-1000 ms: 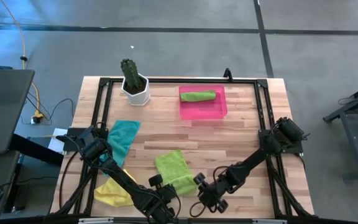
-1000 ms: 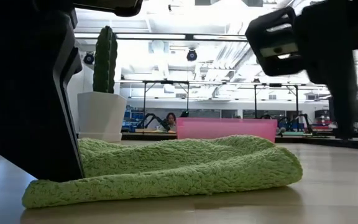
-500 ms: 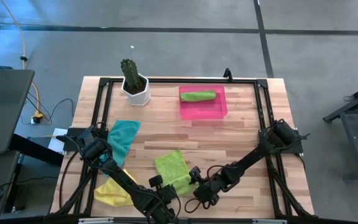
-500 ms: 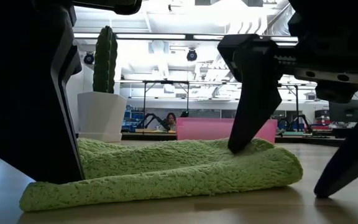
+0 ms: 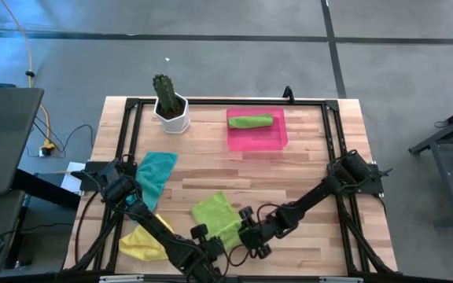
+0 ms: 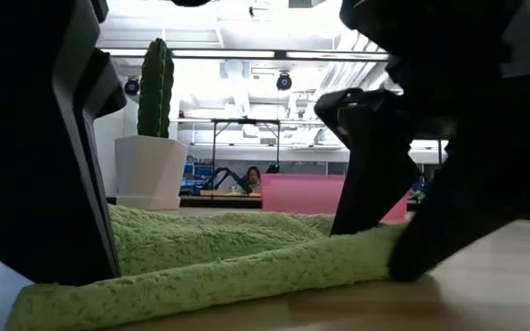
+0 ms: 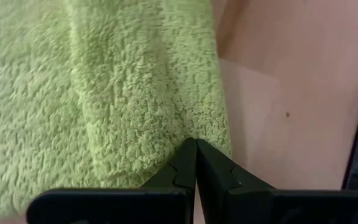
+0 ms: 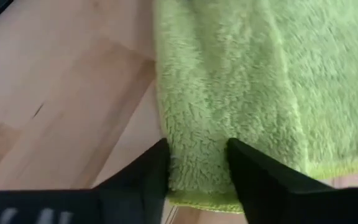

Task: Roll microfiber towels into tight, uniform cylinder then place into a basket
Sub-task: Roll the light green microfiber cloth

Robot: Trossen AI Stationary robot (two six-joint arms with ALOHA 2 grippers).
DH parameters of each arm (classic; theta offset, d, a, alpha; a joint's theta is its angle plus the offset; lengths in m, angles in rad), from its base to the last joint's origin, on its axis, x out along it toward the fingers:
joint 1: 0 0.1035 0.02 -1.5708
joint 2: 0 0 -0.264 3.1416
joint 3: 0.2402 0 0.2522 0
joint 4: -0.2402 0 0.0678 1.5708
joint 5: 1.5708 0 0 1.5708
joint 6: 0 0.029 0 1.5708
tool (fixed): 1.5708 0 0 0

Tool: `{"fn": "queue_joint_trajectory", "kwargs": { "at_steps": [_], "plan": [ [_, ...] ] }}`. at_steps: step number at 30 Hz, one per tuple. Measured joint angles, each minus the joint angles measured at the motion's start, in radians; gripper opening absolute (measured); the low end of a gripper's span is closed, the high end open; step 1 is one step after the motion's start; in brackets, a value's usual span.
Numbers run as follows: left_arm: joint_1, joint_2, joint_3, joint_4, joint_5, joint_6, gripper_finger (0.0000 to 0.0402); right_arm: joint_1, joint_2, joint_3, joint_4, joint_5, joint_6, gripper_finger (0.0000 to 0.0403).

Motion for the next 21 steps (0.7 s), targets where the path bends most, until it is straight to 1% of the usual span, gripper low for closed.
{"fn": "queue_joint_trajectory", "kwargs": {
  "at_steps": [7, 9, 11, 15, 21],
  "plan": [
    [-0.007, 0.0, 0.0, 0.002, 0.002, 0.01, 0.0, -0.007, 0.002, -0.001, -0.004, -0.001, 0.148, 0.0045],
    [-0.007, 0.0, 0.0, 0.0, 0.001, 0.012, 0.0, -0.011, 0.002, -0.001, -0.007, -0.033, 0.178, 0.0015],
    [-0.007, 0.0, 0.001, -0.006, 0.001, 0.025, 0.0, -0.022, 0.001, -0.002, -0.007, -0.112, 0.222, 0.0008],
    [-0.003, -0.007, 0.0, -0.019, 0.007, 0.058, 0.0, -0.058, 0.001, -0.002, -0.005, -0.311, 0.372, 0.0016],
    [-0.013, -0.052, -0.001, -0.031, 0.006, 0.105, 0.0, -0.115, 0.002, -0.004, 0.012, -0.475, 0.501, 0.0004]
  ]
}}
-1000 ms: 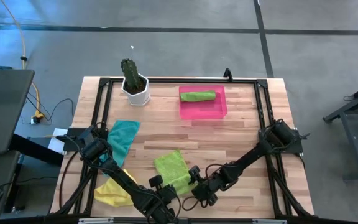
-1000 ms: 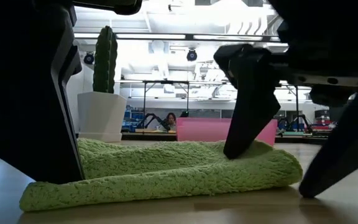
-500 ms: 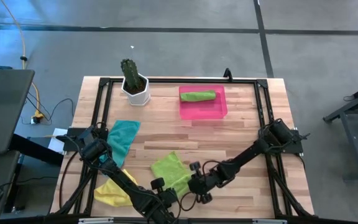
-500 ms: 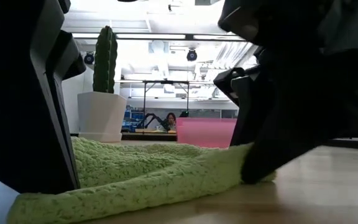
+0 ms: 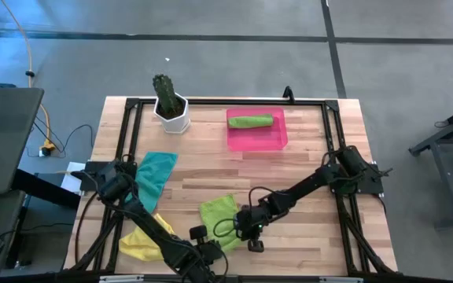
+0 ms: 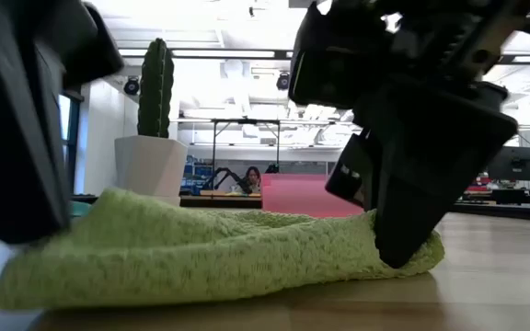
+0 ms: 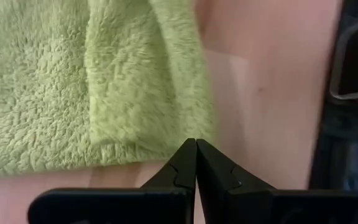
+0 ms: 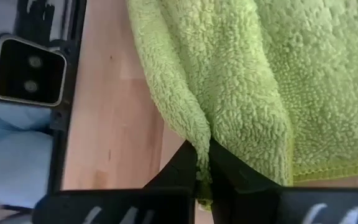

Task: Roll microfiber towels into tight, uniform cylinder then place into a basket
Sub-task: Roll the light green microfiber cloth

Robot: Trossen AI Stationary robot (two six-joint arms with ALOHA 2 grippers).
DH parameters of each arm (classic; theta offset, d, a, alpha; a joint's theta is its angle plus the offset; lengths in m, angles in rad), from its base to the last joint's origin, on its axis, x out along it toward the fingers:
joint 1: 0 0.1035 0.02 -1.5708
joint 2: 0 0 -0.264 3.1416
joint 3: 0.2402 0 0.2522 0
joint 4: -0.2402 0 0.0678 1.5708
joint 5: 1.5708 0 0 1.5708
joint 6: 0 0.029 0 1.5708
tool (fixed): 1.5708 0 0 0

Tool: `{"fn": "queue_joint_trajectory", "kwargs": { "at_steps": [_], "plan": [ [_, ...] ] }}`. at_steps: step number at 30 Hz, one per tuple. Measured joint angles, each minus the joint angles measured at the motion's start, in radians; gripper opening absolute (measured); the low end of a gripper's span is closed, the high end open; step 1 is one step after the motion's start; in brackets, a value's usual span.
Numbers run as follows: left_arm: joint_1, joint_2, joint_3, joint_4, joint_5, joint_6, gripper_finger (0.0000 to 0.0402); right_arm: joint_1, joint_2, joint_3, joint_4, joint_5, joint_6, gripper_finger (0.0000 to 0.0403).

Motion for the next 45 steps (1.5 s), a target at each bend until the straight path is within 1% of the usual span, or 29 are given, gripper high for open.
{"fn": "queue_joint_trajectory", "kwargs": {
  "at_steps": [4, 7, 9, 12, 14, 21, 24, 28, 30, 33, 36, 41, 45],
  "plan": [
    [-0.012, -0.023, 0.01, -0.007, -0.018, 0.052, 0.0, -0.026, 0.002, -0.001, 0.012, -0.064, 0.068, 0.0004],
    [-0.028, -0.027, 0.049, -0.004, -0.069, 0.14, 0.0, -0.042, 0.004, -0.003, 0.036, -0.133, 0.107, 0.0003],
    [-0.04, -0.03, 0.06, 0.03, -0.108, 0.214, 0.0, -0.053, 0.006, -0.005, 0.062, -0.179, 0.136, 0.0003],
    [-0.055, -0.029, 0.06, 0.06, -0.13, 0.295, 0.0, -0.066, 0.008, -0.006, 0.106, -0.237, 0.17, 0.0003],
    [-0.062, -0.026, 0.06, 0.066, -0.137, 0.316, 0.0, -0.074, 0.008, -0.006, 0.132, -0.262, 0.193, 0.0003],
    [-0.066, -0.023, 0.025, 0.074, -0.15, 0.349, 0.0, -0.097, 0.006, -0.005, 0.158, -0.27, 0.264, 0.0003],
    [-0.063, -0.016, 0.006, 0.114, -0.139, 0.374, 0.0, -0.11, 0.006, -0.004, 0.157, -0.263, 0.28, 0.0003],
    [-0.061, 0.022, 0.0, 0.17, -0.114, 0.447, 0.0, -0.129, 0.005, -0.003, 0.16, -0.263, 0.3, 0.0003],
    [-0.061, 0.036, 0.0, 0.17, -0.138, 0.474, 0.0, -0.136, 0.004, -0.003, 0.16, -0.263, 0.303, 0.0003],
    [-0.06, 0.051, 0.0, 0.146, -0.231, 0.465, 0.0, -0.141, 0.004, -0.003, 0.158, -0.26, 0.308, 0.0003],
    [-0.051, 0.051, 0.0, 0.089, -0.28, 0.424, 0.0, -0.139, 0.004, -0.002, 0.157, -0.26, 0.316, 0.0003],
    [-0.032, 0.051, 0.001, -0.013, -0.279, 0.352, 0.0, -0.136, 0.003, -0.001, 0.157, -0.26, 0.316, 0.0003],
    [-0.018, 0.051, 0.001, -0.032, -0.273, 0.311, 0.0, -0.136, 0.003, -0.001, 0.158, -0.26, 0.315, 0.0003]
  ]
}}
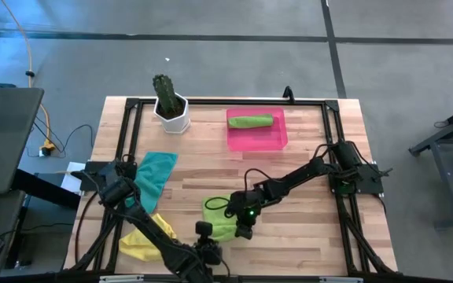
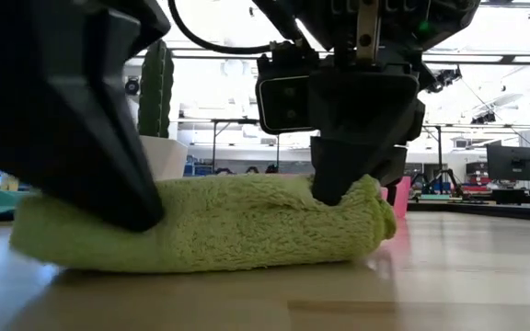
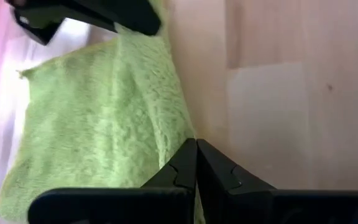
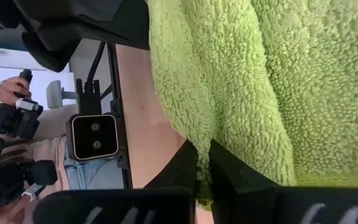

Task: Roll microfiber towels into tight, uniform cylinder then place into a basket
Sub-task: Roll the light green microfiber cloth

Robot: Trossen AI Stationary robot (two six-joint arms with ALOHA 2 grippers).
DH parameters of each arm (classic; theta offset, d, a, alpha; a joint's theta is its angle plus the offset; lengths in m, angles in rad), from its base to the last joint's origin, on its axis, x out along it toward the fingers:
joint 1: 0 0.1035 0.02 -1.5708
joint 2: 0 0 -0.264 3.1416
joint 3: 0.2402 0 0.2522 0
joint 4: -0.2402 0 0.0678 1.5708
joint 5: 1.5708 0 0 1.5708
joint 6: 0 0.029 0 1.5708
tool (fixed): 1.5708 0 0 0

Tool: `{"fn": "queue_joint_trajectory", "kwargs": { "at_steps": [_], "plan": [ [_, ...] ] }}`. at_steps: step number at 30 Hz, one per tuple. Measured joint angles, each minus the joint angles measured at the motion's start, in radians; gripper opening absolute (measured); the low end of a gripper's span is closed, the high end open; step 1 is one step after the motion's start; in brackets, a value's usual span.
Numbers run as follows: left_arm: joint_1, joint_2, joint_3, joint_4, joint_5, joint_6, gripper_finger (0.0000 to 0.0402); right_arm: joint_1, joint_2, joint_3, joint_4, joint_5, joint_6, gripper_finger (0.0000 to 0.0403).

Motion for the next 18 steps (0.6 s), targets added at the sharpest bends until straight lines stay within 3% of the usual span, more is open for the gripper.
{"fn": "queue_joint_trajectory", "kwargs": {
  "at_steps": [3, 18],
  "plan": [
    [0.001, -0.001, 0.0, -0.026, -0.049, 0.002, 0.0, 0.0, 0.0, 0.0, 0.001, 0.0, -0.001, 0.0003],
    [0.048, -0.001, 0.0, -0.106, -0.072, 0.013, 0.0, 0.007, -0.001, 0.0, 0.0, 0.0, -0.004, 0.0003]
  ]
}}
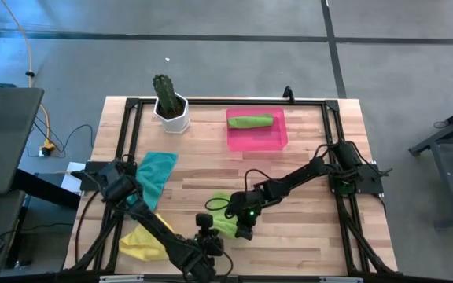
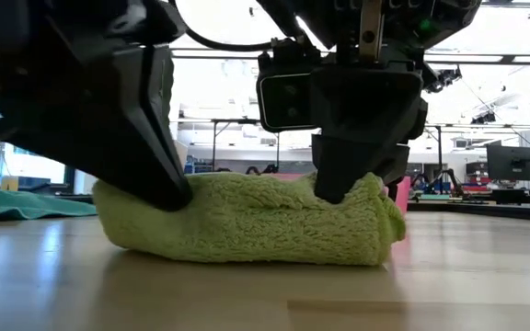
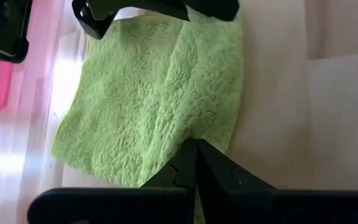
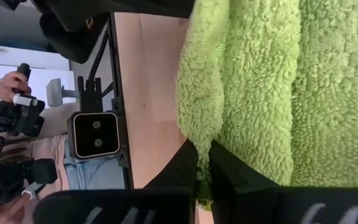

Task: Roll microfiber towels into tight, uniform cylinder then place into a basket
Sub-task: Roll the light green microfiber cloth

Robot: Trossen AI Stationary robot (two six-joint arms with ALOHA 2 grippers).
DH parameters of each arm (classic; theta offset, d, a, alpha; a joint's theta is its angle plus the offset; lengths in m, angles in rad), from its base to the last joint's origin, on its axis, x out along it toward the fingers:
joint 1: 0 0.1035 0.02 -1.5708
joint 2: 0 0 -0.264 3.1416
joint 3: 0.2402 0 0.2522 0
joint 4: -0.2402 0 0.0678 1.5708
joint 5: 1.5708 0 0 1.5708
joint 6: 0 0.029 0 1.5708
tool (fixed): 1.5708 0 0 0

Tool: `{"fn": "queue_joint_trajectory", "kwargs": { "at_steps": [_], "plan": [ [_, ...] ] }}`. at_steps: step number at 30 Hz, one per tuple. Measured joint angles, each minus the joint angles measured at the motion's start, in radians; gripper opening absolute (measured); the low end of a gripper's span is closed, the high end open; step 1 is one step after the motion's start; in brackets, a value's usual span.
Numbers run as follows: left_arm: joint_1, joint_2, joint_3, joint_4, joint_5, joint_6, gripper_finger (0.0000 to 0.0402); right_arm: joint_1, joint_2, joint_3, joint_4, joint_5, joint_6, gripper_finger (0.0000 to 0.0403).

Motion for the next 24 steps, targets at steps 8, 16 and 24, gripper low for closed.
{"fn": "queue_joint_trajectory", "kwargs": {
  "at_steps": [8, 16, 24],
  "plan": [
    [0.07, 0.023, 0.001, -0.002, 0.099, 0.041, 0.0, 0.011, 0.0, 0.001, -0.001, 0.003, -0.013, 0.0003],
    [0.07, 0.032, 0.004, 0.002, 0.139, 0.034, 0.0, 0.016, 0.0, 0.001, -0.019, 0.005, -0.12, 0.0021],
    [0.011, 0.031, 0.005, 0.055, 0.28, -0.132, 0.0, 0.019, -0.075, 0.001, -0.071, -0.058, -0.297, 0.0136]
  ]
}}
